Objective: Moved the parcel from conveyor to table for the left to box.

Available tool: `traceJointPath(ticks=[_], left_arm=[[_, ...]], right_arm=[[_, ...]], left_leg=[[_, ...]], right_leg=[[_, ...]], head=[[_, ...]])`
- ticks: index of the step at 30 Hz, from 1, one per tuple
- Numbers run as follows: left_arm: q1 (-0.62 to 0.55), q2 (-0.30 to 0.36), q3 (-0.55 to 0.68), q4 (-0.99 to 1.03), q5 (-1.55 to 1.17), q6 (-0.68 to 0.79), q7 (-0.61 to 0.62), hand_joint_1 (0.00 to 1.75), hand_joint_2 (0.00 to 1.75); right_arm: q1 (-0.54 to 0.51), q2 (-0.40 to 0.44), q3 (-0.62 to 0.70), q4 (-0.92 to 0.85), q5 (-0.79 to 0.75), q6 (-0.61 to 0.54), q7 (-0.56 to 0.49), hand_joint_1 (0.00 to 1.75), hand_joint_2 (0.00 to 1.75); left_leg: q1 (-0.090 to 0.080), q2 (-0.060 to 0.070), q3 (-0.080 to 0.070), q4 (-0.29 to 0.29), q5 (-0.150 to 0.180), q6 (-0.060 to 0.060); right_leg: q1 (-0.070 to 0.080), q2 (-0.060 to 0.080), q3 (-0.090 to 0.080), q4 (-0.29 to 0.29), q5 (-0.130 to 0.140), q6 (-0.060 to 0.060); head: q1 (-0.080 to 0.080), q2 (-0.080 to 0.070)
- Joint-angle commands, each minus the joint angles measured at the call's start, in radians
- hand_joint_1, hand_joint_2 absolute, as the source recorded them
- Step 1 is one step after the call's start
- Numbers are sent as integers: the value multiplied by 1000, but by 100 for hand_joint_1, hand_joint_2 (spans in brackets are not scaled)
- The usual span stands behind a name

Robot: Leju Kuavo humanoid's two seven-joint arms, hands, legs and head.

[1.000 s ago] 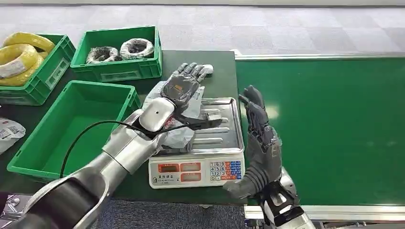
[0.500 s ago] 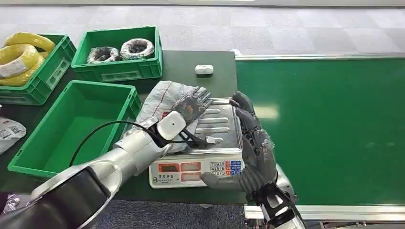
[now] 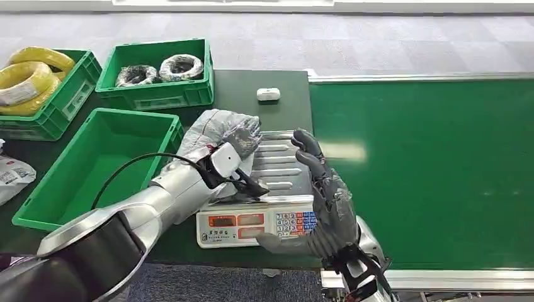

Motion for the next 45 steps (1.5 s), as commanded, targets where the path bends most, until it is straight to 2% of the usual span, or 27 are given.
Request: traceJointPath(ticks=[1,11,13,14,16,17,18,19,20,22,24,25,29,33,35,37,41,42,44,45], left_arm=[[65,44,-1,69,0,-30,-24,157,175],[70,31,52,46,32,-6,-44,164,175],[56,26,93,31,66,18,-61,164,175],[51,25,165,-1,127,103,-67,166,175],[18,23,191,-20,140,101,-73,166,175],[19,27,264,-67,192,163,-64,166,175],[1,44,316,-127,211,203,-47,168,175],[-4,55,337,-168,209,171,-57,168,175],[-6,71,393,-230,216,213,-17,171,175],[-30,121,439,-329,176,184,17,171,175],[-69,175,482,-371,107,174,106,164,175],[-65,186,524,-400,82,150,84,164,175],[-88,230,649,-424,-22,147,132,162,175],[-121,314,784,-426,-39,163,158,155,175],[-129,333,817,-412,-43,170,146,161,175],[-149,357,847,-373,-46,180,151,155,175],[-190,423,833,-260,-46,185,230,155,175],[-200,458,796,-212,-46,187,260,152,175],[-214,470,798,-135,-46,220,266,148,175],[-214,482,792,-94,-46,199,287,152,175]], right_arm=[[-2,-13,14,5,12,9,-6,0,175],[36,-19,22,-32,40,1,-4,0,175],[44,-24,22,-39,45,-6,-2,0,175],[50,-27,22,-48,48,-13,2,0,175],[57,-33,25,-61,48,-13,5,0,175],[62,-31,21,-70,48,-15,10,0,175],[66,-28,17,-80,49,-12,18,0,175],[66,-27,15,-86,49,-8,22,0,175],[68,-23,11,-89,50,-4,28,0,175],[66,-16,3,-92,49,8,35,0,175],[63,-10,-4,-83,51,12,46,0,175],[62,-8,-7,-79,51,18,46,0,175],[74,-4,-17,-72,51,25,48,0,175],[82,2,-32,-64,47,37,50,0,175],[81,5,-36,-58,46,39,51,0,175],[79,9,-37,-50,45,42,57,0,175],[72,10,-33,-40,52,39,72,0,175],[68,10,-31,-39,53,41,75,0,175],[65,11,-32,-37,51,46,79,0,175],[63,12,-31,-35,50,48,81,0,175]], left_leg=[[-1,3,2,-4,3,0],[0,2,4,-4,2,0],[0,2,3,-4,2,0],[0,1,3,-2,1,0],[0,0,1,0,1,0],[0,0,-1,-1,2,0],[0,0,-1,0,1,0],[1,0,-3,0,1,0],[0,0,-5,2,1,0],[1,0,-7,2,1,0],[0,2,-9,3,1,0],[1,3,-10,3,1,0],[0,5,-11,2,1,0],[2,5,-13,2,1,0],[2,6,-13,2,0,0],[2,5,-13,2,1,0],[2,6,-14,1,1,0],[2,7,-13,0,1,0],[1,5,-14,1,1,0],[1,6,-13,0,1,0]], right_leg=[[0,3,0,-3,3,-1],[0,2,2,-4,2,-1],[0,2,2,-4,3,-1],[0,1,2,-2,1,0],[0,0,0,-1,1,0],[1,0,-2,-2,2,-1],[0,0,-2,0,1,0],[1,-1,-4,-1,2,-1],[1,-1,-6,1,1,-1],[1,0,-8,1,1,-1],[1,2,-10,2,1,-1],[1,3,-11,3,1,-1],[1,5,-14,3,1,-1],[2,4,-16,2,1,-1],[2,6,-16,2,1,-1],[3,5,-16,2,1,-1],[3,5,-17,2,1,-1],[2,5,-16,1,1,-1],[2,4,-17,2,1,-1],[2,5,-16,2,1,-1]], head=[[0,0],[0,0],[0,0],[0,0],[0,0],[0,0],[0,0],[0,0],[0,0],[0,0],[0,0],[0,0],[0,0],[0,0],[0,0],[0,0],[0,0],[0,0],[0,0],[0,0]])
